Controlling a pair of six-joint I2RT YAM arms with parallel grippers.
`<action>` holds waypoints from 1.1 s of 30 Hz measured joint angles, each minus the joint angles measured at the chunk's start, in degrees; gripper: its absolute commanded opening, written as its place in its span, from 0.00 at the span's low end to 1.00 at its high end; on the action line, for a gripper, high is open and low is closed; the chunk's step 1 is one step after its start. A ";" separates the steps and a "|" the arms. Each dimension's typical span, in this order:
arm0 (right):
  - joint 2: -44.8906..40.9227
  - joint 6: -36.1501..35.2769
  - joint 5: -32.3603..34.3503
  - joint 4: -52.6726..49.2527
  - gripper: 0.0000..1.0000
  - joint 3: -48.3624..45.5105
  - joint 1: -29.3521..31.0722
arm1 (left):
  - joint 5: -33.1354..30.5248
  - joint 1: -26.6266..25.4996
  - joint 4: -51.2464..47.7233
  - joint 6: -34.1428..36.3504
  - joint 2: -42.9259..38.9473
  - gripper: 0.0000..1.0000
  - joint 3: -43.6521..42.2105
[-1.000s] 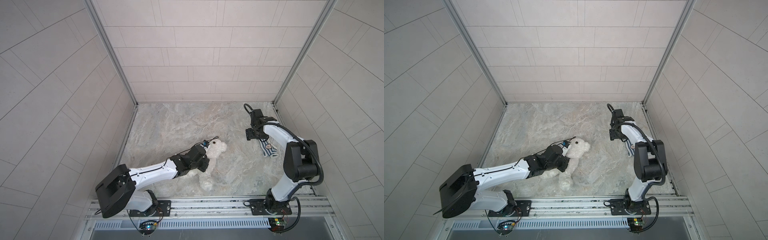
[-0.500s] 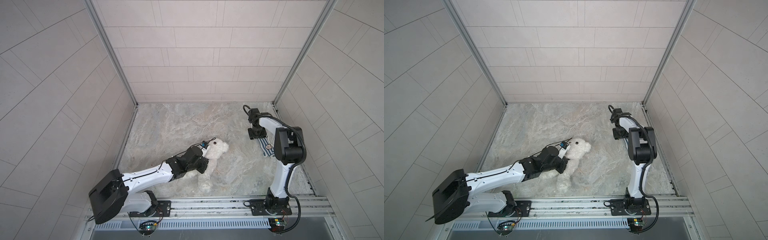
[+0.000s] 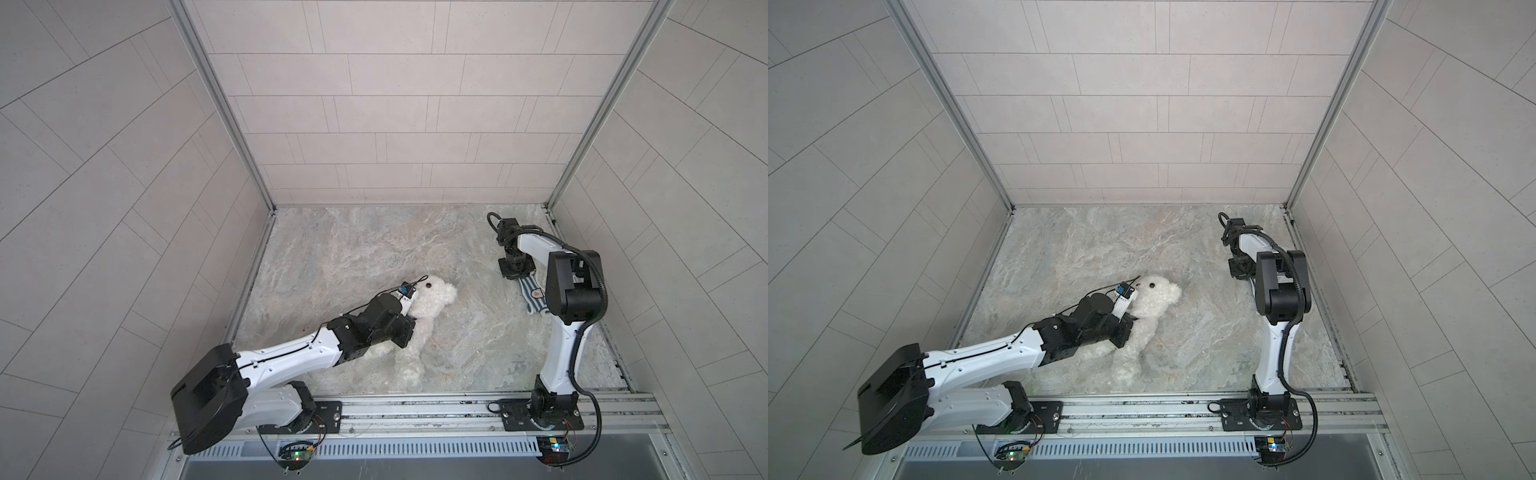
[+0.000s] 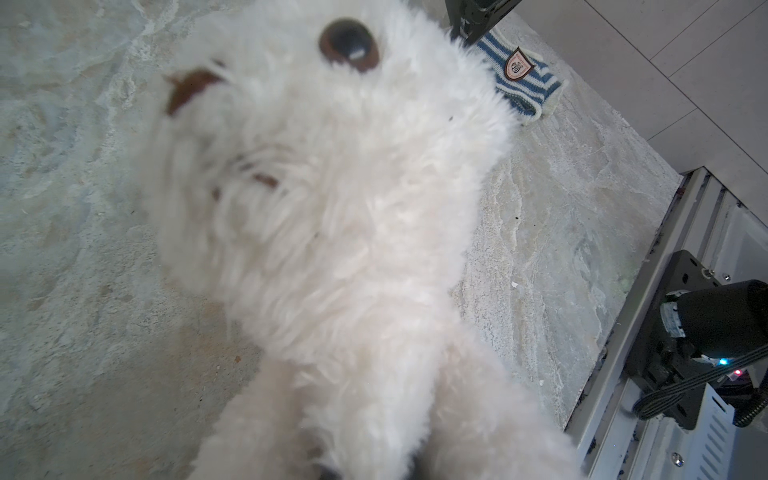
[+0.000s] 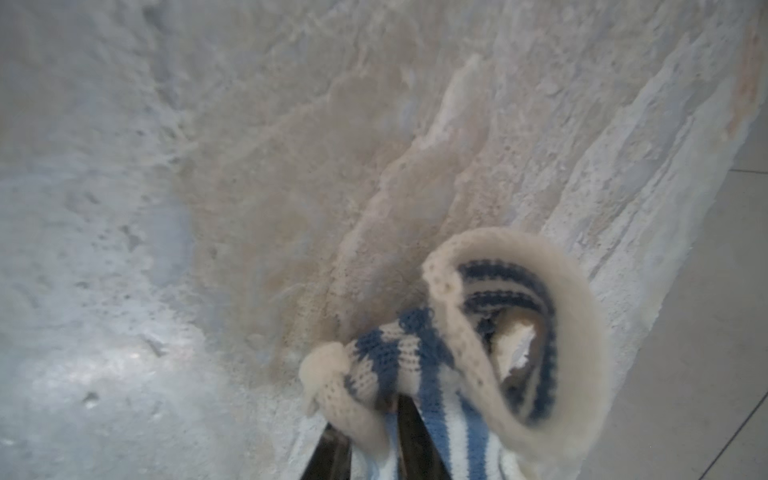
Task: Dress the teddy bear
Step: 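Pull the bear nearer with the left gripper while the right grasps the striped sweater, then lift the striped sweater with the right gripper and carry it toward the bear's head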
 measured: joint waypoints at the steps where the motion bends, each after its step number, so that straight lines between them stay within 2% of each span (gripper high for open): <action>1: 0.00 -0.11 0.26 -0.02 0.12 0.00 0.00 | 0.04 0.00 -0.02 0.00 -0.26 0.00 -0.04; 5: 0.00 -0.33 0.85 -0.04 0.00 0.00 0.00 | 0.20 0.00 -0.04 0.02 -1.62 0.00 -0.13; 9: -0.72 -0.57 0.90 0.59 0.00 -0.94 0.31 | -0.55 0.00 -1.03 -0.07 -2.58 0.00 -0.13; 13: -5.05 0.02 0.09 1.16 0.00 -4.85 1.92 | -1.77 0.00 -1.38 -0.22 -3.85 0.00 -1.42; 17: -10.86 1.81 -0.70 1.09 0.00 -7.15 8.90 | -2.93 0.00 -1.90 -0.90 -7.37 0.00 -4.66; 20: -13.29 4.28 -2.01 2.16 0.00 -7.52 17.20 | -3.39 -0.09 -1.79 -1.46 -9.99 0.00 -7.15; 24: -13.03 8.15 -4.83 3.56 0.00 -7.39 27.67 | -4.42 -0.74 -1.79 -2.34 -12.96 0.00 -10.16; 27: -11.17 10.54 -6.45 3.76 0.00 -5.53 33.38 | -5.33 -1.18 -1.75 -2.84 -14.53 0.00 -11.89; 30: -9.53 12.33 -8.24 4.83 0.08 -3.52 36.79 | -6.84 -2.23 -1.05 -3.17 -16.17 0.00 -13.62; 33: -8.96 13.40 -9.75 5.70 0.19 -2.99 37.57 | -8.83 -3.82 -0.74 -3.19 -16.98 0.00 -14.56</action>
